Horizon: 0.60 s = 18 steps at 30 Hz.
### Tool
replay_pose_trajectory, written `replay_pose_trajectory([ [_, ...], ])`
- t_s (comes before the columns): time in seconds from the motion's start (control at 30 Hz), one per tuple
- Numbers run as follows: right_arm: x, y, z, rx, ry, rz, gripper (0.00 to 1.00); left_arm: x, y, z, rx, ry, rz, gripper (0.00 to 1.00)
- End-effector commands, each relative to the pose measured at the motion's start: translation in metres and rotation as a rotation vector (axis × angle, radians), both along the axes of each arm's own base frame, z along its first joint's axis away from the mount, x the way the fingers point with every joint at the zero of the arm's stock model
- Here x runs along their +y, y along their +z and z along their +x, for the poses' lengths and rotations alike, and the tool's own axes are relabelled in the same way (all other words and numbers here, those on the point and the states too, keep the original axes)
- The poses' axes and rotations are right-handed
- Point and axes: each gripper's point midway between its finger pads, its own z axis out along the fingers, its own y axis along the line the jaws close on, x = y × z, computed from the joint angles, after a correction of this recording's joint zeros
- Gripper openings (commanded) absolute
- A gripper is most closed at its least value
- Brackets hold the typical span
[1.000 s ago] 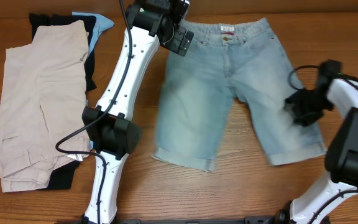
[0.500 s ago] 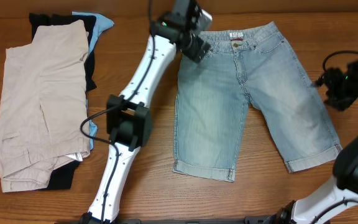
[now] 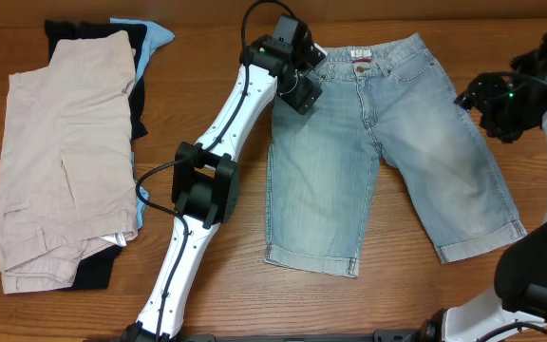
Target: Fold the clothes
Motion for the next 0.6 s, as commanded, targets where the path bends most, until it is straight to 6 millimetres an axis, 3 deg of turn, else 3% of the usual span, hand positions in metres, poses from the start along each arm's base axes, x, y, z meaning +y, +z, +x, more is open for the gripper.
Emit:
replay_pose_trajectory([
  [0.0, 0.008, 0.006, 0.005, -0.023, 0.032, -0.006, 0.72, 0.002, -0.038, -0.006, 0.059, -0.022, 0.022, 0.95],
  [0.13, 0.014, 0.005, 0.005, -0.017, 0.043, -0.003, 0.72, 0.013, -0.054, -0.016, 0.115, -0.005, 0.061, 0.97],
  [0.23, 0.021, 0.004, 0.002, -0.002, 0.059, 0.001, 0.75, 0.035, -0.060, -0.021, 0.145, 0.070, 0.154, 1.00],
  [0.4, 0.046, 0.003, 0.003, 0.007, 0.115, -0.001, 0.75, 0.096, -0.066, -0.035, 0.219, 0.294, 0.346, 1.00],
  [0.57, 0.062, -0.002, 0.002, 0.048, 0.092, -0.065, 0.78, 0.159, -0.066, -0.067, 0.415, 0.503, 0.410, 1.00],
])
